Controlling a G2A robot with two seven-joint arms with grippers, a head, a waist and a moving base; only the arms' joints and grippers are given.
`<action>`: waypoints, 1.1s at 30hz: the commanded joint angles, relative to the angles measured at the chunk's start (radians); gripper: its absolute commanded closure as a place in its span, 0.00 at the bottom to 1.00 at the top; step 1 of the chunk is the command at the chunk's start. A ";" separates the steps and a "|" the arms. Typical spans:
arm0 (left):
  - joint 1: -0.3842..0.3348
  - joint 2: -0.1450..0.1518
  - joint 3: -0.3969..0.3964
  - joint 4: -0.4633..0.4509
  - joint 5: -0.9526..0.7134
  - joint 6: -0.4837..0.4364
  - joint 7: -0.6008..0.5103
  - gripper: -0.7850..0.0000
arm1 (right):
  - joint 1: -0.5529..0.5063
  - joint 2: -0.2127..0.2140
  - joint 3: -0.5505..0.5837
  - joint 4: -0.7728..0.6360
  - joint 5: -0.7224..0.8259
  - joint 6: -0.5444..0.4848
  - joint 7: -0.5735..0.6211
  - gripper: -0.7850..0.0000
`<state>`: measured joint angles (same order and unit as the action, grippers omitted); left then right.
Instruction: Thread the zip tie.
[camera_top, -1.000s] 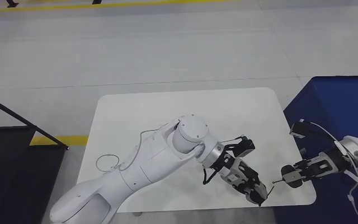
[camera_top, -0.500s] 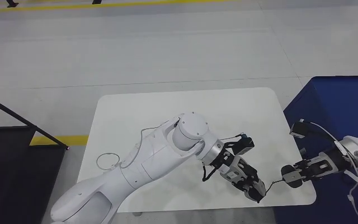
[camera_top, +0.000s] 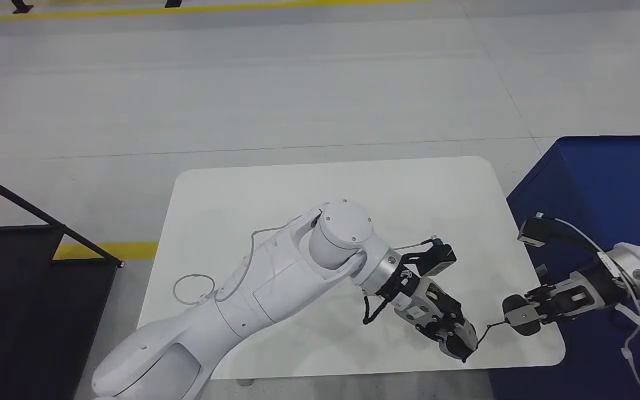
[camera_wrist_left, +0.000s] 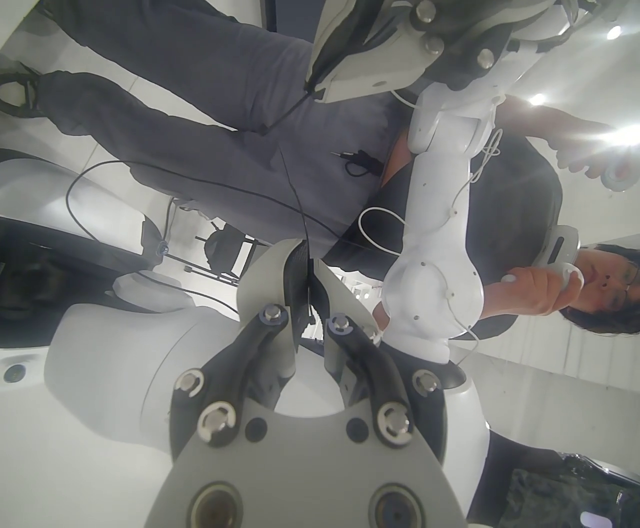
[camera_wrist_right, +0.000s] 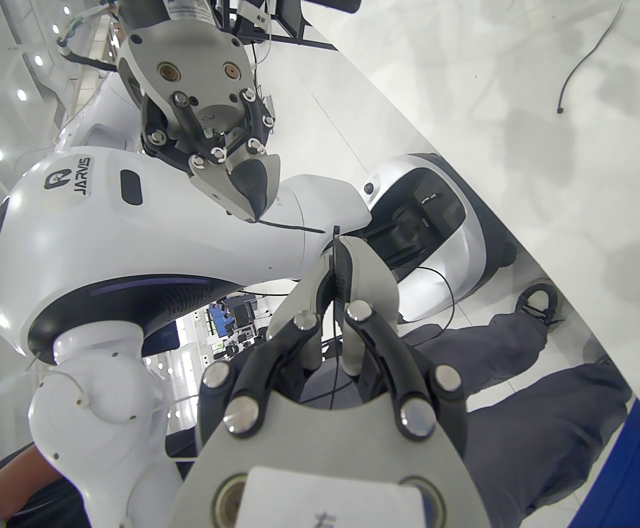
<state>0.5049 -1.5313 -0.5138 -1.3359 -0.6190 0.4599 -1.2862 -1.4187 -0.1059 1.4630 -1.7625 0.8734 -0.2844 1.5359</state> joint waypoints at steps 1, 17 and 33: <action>0.001 -0.002 0.002 0.006 0.001 0.000 0.000 1.00 | 0.000 0.000 0.000 0.000 0.000 0.000 0.000 1.00; -0.007 -0.015 0.011 0.038 0.009 0.013 -0.005 1.00 | 0.000 0.000 0.000 0.000 0.000 0.000 0.000 1.00; -0.005 -0.030 0.016 0.069 0.005 -0.012 -0.007 1.00 | -0.006 -0.016 -0.001 -0.032 -0.016 0.019 -0.025 1.00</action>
<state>0.4999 -1.5605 -0.4995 -1.2692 -0.6146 0.4502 -1.2922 -1.4247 -0.1205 1.4615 -1.7949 0.8564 -0.2670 1.5086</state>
